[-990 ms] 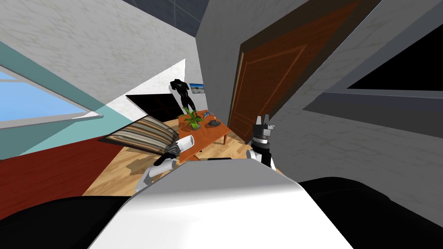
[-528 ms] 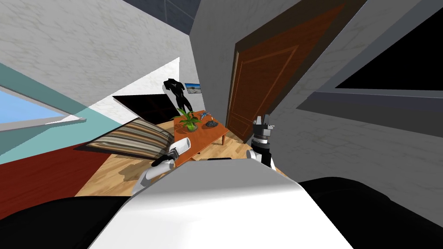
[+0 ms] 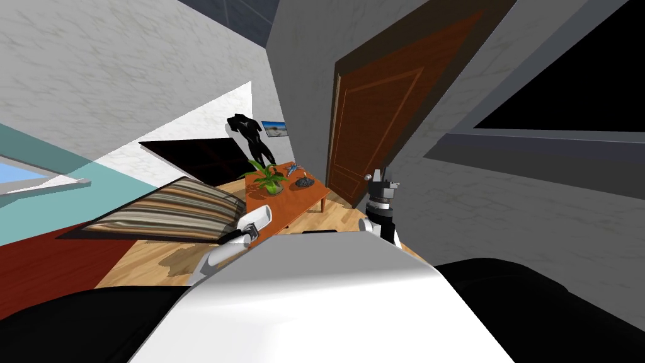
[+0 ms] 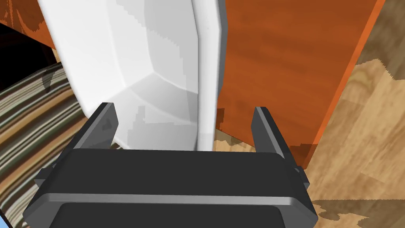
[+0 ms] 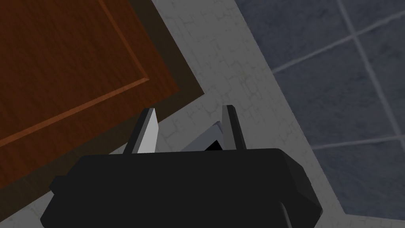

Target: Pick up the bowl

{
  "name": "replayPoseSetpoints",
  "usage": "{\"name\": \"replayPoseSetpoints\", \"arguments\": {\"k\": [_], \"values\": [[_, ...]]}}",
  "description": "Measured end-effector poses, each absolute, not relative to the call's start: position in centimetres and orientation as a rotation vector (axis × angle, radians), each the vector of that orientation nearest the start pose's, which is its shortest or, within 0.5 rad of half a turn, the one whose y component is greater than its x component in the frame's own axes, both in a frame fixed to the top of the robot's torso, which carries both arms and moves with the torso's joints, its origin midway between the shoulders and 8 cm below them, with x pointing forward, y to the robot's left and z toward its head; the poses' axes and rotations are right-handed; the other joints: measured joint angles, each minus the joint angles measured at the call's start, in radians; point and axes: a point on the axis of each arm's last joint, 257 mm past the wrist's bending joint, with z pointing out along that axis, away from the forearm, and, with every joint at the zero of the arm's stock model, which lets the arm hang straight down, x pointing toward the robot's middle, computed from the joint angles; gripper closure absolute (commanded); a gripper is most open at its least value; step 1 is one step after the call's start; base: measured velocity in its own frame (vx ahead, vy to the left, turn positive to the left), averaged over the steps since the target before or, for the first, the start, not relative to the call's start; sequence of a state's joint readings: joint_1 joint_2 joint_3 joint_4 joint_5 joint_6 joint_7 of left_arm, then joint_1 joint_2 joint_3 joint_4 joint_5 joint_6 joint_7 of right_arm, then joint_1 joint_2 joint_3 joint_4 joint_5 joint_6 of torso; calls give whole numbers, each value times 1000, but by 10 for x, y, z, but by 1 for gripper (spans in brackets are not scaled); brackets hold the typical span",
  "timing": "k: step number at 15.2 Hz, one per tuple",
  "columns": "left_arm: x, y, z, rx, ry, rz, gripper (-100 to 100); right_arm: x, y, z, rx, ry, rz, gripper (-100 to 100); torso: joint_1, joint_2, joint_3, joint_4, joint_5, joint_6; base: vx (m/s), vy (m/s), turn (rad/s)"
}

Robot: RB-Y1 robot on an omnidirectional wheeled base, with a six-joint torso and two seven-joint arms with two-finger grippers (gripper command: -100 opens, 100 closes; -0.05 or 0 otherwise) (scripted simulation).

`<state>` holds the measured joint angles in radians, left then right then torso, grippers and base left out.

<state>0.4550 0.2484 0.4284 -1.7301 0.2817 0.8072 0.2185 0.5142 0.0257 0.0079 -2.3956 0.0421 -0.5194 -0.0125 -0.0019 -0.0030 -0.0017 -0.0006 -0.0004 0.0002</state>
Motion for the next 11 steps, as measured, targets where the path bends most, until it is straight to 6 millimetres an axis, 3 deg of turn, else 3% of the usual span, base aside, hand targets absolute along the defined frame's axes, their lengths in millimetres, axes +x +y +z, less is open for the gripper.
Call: {"name": "replayPoseSetpoints", "arguments": {"k": [4, 10, 11], "values": [[214, 532, -453, -2381, 1059, -312, -100, 315, -270, 74, 555, 527, 1313, 0, 1, 0, 0, 0, 0, 0, 47, -2, -65], [217, 528, -469, -2386, 1060, -313, -100, 315, -270, 74, 555, 527, 1313, 0, 4, 3, 2, 1, 1, 0, 16, 28, 9], [217, 528, -470, -2385, 1060, -314, 100, 315, -270, 74, 555, 527, 1313, 0, 3, 3, 2, 1, 1, 0, 4, 7, -2]]}}
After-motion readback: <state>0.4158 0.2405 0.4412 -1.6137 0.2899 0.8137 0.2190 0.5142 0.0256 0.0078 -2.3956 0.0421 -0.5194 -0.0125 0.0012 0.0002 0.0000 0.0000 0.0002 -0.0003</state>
